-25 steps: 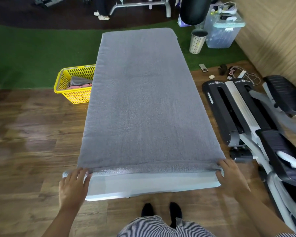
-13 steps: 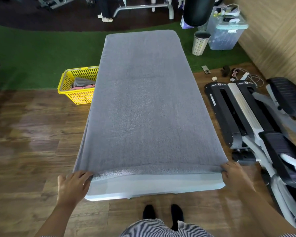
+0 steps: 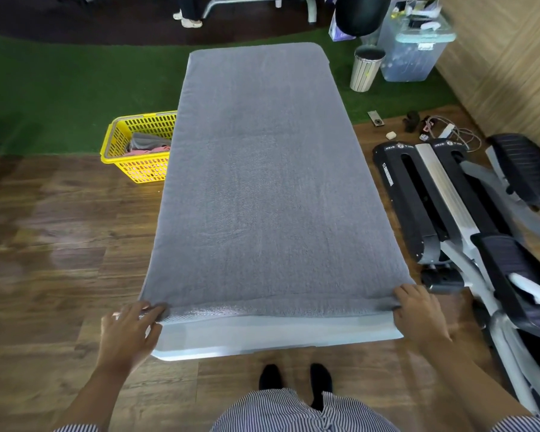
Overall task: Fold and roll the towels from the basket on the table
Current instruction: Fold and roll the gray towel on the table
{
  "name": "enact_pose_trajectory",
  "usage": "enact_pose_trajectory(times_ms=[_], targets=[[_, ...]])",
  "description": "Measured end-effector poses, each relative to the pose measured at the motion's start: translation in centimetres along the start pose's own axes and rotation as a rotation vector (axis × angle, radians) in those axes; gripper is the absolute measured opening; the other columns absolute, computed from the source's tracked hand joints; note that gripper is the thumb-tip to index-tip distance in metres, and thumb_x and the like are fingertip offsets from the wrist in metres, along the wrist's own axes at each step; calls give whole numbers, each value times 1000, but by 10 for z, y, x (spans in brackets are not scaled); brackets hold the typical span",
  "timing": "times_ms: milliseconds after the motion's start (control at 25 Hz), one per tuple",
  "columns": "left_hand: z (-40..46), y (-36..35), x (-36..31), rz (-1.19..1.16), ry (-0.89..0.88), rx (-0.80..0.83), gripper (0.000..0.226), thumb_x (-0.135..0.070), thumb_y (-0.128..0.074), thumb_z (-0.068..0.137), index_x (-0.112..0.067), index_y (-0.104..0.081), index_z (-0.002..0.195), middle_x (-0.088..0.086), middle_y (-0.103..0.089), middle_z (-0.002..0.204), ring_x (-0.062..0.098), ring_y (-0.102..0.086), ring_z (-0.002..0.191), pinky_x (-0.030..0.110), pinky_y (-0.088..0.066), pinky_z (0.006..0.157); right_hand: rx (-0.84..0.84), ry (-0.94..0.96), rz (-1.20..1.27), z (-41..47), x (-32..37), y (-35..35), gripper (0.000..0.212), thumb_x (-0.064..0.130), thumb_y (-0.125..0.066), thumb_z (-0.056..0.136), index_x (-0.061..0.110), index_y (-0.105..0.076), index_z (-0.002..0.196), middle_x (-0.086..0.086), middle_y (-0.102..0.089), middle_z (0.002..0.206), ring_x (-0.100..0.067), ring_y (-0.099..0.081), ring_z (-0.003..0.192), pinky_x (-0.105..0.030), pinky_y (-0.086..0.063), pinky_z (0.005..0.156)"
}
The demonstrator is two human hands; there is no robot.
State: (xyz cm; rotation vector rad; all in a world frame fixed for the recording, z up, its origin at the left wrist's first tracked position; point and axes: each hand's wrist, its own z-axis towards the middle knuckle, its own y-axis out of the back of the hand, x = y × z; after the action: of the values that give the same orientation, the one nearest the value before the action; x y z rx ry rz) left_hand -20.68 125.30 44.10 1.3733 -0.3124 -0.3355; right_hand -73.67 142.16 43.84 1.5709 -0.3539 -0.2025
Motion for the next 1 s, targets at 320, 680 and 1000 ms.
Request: enact_pose_trajectory(times_ms=[320, 680, 1000], targets=[[-5, -4, -14, -52, 71, -20, 37, -33, -41, 76, -27, -75, 89, -5, -66, 85, 21, -67, 78, 44, -37, 75, -43, 527, 112, 3, 177, -35, 56, 23, -56, 56, 16, -50, 111, -2, -59, 102, -22, -58, 89, -35, -42, 83], [2, 6, 1, -206, 258, 144, 25, -39, -50, 71, -35, -68, 87, -12, -65, 91, 14, -65, 88, 53, -30, 99, 113, 892, -13, 33, 353, -23, 39, 23, -81, 28, 24, -58, 58, 8, -54, 64, -12, -58, 58, -22, -43, 51], [27, 12, 14, -1158, 1170, 328, 18, -13, -56, 90, -15, -54, 72, 2, -52, 75, 21, -50, 81, 28, -47, 68, 160, 905, 9, 39, 361, -21, 42, 20, -84, 21, 22, -50, 47, 10, -49, 53, -10, -55, 50, -19, -37, 45]])
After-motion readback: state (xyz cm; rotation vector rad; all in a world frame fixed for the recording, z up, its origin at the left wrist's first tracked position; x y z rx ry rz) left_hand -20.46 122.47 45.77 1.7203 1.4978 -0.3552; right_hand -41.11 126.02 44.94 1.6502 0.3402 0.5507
